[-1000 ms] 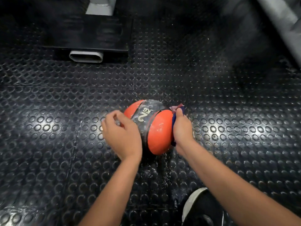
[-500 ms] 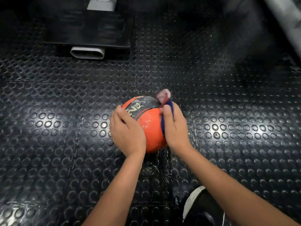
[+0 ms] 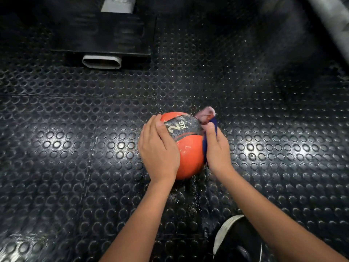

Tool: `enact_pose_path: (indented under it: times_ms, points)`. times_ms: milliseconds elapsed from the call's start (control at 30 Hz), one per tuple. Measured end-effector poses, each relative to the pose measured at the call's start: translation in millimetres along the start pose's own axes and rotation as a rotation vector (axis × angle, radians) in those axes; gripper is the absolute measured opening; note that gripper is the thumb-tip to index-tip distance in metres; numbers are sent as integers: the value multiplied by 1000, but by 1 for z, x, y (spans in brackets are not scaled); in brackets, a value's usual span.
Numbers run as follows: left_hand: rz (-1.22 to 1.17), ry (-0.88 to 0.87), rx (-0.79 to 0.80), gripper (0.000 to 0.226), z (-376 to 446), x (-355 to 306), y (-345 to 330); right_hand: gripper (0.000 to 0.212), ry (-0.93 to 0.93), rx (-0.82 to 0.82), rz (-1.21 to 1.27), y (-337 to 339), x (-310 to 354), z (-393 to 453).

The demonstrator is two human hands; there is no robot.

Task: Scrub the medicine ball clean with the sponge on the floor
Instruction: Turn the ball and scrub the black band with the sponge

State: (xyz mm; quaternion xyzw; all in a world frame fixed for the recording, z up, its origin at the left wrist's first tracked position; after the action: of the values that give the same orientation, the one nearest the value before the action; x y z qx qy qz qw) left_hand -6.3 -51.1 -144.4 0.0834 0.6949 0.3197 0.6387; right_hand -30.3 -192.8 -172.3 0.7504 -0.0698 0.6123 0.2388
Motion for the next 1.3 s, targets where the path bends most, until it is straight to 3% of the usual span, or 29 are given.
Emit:
enact_pose_path:
  times_ms: [67,133,267,367,433,500,600,667,800,867,900,1000,1067,1133,1233,1300]
  points:
    - [-3,7,19,59,2,0,2,51,-318,29,31,3,-17,15]
    - [-7,15,34,58,4,1,2,50,-363,78,16,6,-21,19]
    - [-9,-2,55,59,12,7,5,42,68,94,30,0,16,-1]
    - [-11,-44,90,57,16,9,6,36,357,176,-110,-6,28,-11]
    - [3,-70,124,56,18,7,7,35,214,80,-17,-4,13,-4]
    - [27,-85,153,54,18,3,6,43,-115,-6,88,1,-6,11]
    - [34,-97,175,56,20,-1,5,47,-354,45,105,4,-9,25]
    - [15,-93,185,56,25,1,5,42,-248,65,-4,2,12,21]
    - [-33,-86,214,53,29,12,12,26,236,151,-113,-8,49,-7]
    - [-42,-98,239,51,30,17,16,24,284,149,-112,-10,36,-9]
    - [-44,-111,248,51,30,19,17,27,204,104,-80,-7,21,-4]
    - [-56,-160,255,51,28,16,15,48,-309,72,89,1,-22,16]
    - [-42,-181,268,51,26,12,11,56,-460,77,132,4,-31,18]
    - [-27,-181,285,52,27,10,10,56,-264,50,14,6,-12,10]
    - [-24,-175,309,52,32,13,13,39,77,100,-54,1,28,-8]
    - [-27,-170,333,52,33,14,13,39,132,119,-64,-2,23,-7]
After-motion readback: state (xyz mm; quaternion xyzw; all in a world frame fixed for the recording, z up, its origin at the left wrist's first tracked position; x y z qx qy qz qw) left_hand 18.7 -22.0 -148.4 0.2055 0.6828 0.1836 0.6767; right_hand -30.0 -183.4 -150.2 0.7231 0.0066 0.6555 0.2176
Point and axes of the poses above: each hand's wrist, its own z-axis towards the middle knuckle, its own y-axis out of the back of the hand, x = y × z, the point moved 2 cm from there along z, towards the middle knuckle, and after that the axes turned 5 degrees about y, right-handed, at the moved point
